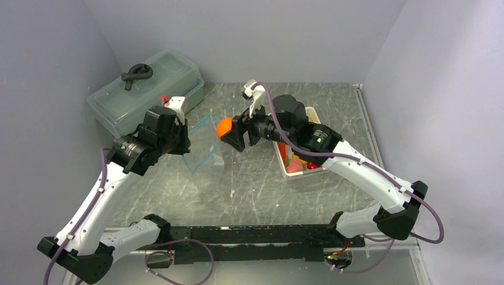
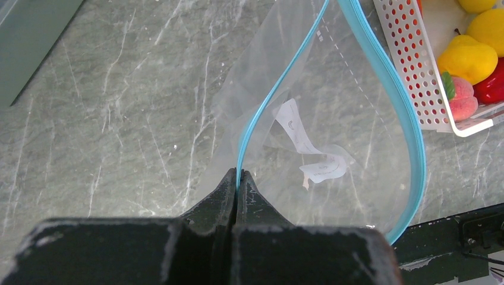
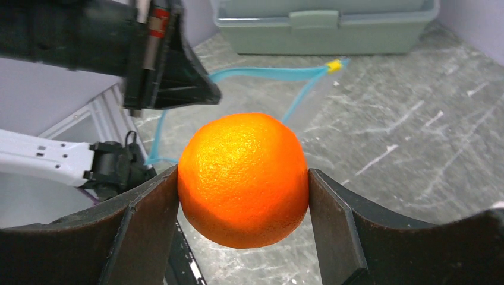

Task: Place the food in the zip-top bag and seal the zipper
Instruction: Place the fake fruit in the zipper food storage bag.

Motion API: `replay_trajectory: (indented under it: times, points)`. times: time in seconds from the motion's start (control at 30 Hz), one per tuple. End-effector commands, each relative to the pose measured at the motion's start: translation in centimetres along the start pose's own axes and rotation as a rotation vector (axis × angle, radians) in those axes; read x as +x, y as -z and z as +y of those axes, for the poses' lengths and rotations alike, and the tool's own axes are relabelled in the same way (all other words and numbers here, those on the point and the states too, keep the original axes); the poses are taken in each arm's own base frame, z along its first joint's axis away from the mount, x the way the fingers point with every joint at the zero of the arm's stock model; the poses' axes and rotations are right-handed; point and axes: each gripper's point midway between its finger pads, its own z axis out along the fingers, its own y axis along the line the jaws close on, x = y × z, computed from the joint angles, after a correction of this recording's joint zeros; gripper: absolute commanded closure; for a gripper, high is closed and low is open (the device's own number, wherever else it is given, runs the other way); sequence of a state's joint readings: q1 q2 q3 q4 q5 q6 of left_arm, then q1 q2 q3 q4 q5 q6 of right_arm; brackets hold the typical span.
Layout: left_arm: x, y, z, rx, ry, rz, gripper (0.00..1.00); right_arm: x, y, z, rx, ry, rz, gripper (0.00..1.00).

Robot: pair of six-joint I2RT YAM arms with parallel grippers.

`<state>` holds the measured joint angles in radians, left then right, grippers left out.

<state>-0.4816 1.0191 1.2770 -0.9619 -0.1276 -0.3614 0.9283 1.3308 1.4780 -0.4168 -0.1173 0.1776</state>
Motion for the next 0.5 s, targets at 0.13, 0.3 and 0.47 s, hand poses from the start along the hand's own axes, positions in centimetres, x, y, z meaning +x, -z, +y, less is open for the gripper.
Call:
replay_trajectory:
  times: [0.13, 0.3, 0.47]
  points:
    - [-1.6, 0.7, -1.1, 0.049, 0.022, -0.049, 1.00, -5.3, -0.3, 3.6, -0.110, 0.055, -0.145, 0.70]
    - [-1.4, 0.5, -1.4, 0.066, 0.024, -0.041, 1.00, -5.1, -2.5, 4.0, -0.118, 0.058, -0.135, 0.70]
    - [-1.5, 0.7, -1.6, 0.072, 0.024, -0.042, 1.00, -4.4, -4.5, 3.9, -0.119, 0.060, -0.107, 0.70]
